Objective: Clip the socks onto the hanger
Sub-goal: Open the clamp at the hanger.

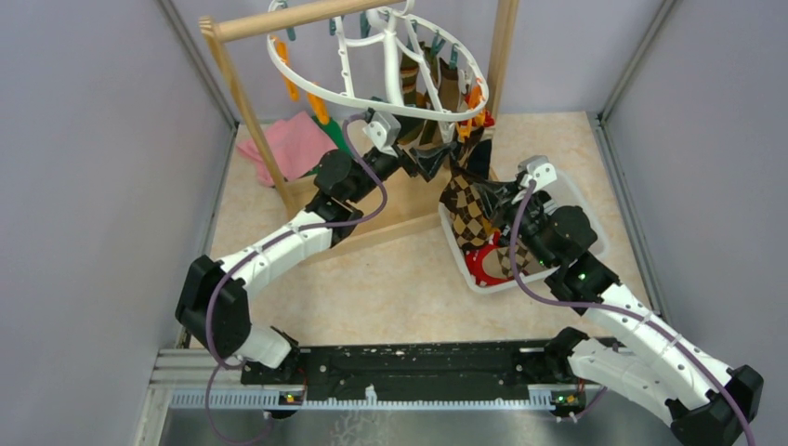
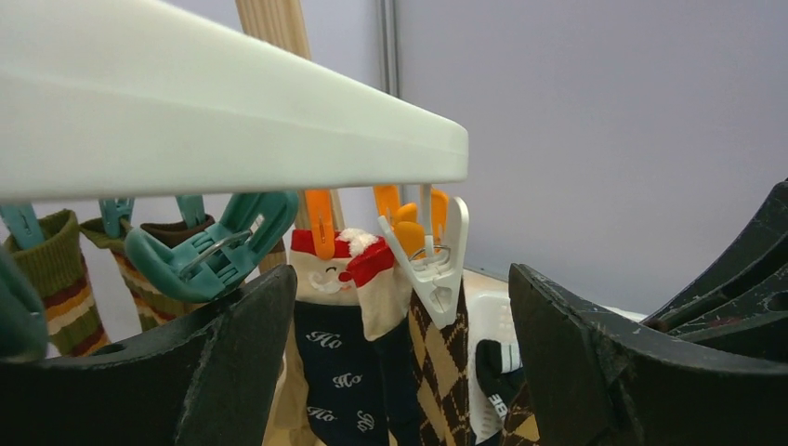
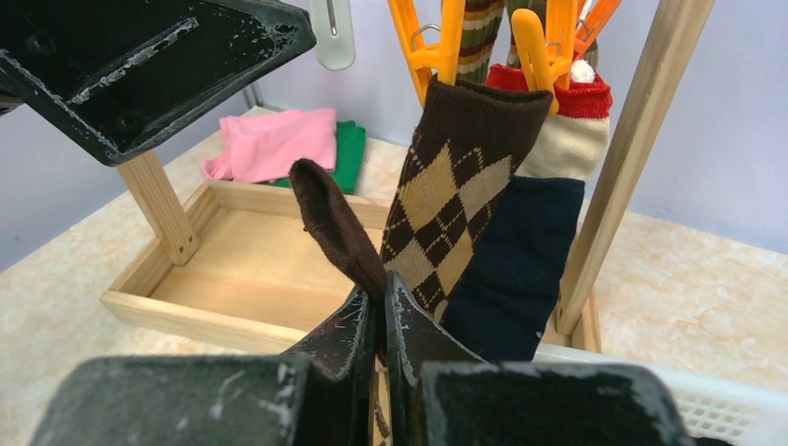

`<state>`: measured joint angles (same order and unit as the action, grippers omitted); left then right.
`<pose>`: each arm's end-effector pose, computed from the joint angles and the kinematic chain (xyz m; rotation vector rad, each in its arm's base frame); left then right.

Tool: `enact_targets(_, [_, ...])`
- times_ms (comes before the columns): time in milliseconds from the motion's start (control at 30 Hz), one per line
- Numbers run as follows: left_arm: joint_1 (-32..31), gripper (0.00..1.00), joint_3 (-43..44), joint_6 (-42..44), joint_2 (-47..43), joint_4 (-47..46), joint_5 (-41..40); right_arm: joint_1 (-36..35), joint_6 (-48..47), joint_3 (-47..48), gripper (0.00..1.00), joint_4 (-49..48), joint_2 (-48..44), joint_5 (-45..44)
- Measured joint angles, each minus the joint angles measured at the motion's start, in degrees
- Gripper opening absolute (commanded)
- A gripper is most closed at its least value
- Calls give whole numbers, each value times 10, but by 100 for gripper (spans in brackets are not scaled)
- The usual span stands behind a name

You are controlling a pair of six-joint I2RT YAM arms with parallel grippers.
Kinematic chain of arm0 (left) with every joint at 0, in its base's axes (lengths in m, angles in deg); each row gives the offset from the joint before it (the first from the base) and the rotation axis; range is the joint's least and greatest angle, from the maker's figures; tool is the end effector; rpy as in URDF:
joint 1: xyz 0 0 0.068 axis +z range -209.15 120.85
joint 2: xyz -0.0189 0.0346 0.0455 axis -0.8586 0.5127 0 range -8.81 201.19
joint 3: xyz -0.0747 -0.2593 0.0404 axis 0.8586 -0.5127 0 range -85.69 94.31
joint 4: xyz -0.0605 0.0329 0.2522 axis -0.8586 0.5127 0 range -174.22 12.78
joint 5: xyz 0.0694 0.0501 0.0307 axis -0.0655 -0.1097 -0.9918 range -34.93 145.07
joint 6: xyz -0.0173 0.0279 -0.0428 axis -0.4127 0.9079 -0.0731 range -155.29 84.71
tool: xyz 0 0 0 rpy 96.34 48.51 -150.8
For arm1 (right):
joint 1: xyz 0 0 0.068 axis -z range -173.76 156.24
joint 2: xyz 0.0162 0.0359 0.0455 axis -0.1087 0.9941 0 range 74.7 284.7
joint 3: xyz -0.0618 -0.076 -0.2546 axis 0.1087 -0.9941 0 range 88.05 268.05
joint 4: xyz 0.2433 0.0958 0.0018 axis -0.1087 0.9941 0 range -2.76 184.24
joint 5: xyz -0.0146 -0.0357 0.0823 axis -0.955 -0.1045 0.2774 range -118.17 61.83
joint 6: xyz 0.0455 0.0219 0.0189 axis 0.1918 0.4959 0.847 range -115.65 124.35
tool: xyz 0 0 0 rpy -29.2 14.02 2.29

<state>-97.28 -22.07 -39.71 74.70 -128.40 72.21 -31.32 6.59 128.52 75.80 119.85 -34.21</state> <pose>0.2605 -0.2178 0.3933 0.6029 1.0447 -0.8250 0.1542 0.1138 0.3534 -0.3627 1.4268 0.4902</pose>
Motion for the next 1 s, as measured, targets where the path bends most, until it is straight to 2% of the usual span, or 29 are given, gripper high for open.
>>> enact_targets(333, [1,89,16,-31,15,-13,25,3,4,0,0,-1,0,2])
enact_targets(867, [2,88,32,-62,41,-41,16,7,7,0,0,-2,0,4])
enact_targets(1000, [2,84,32,-73,45,-54,12,7,9,0,0,-2,0,5])
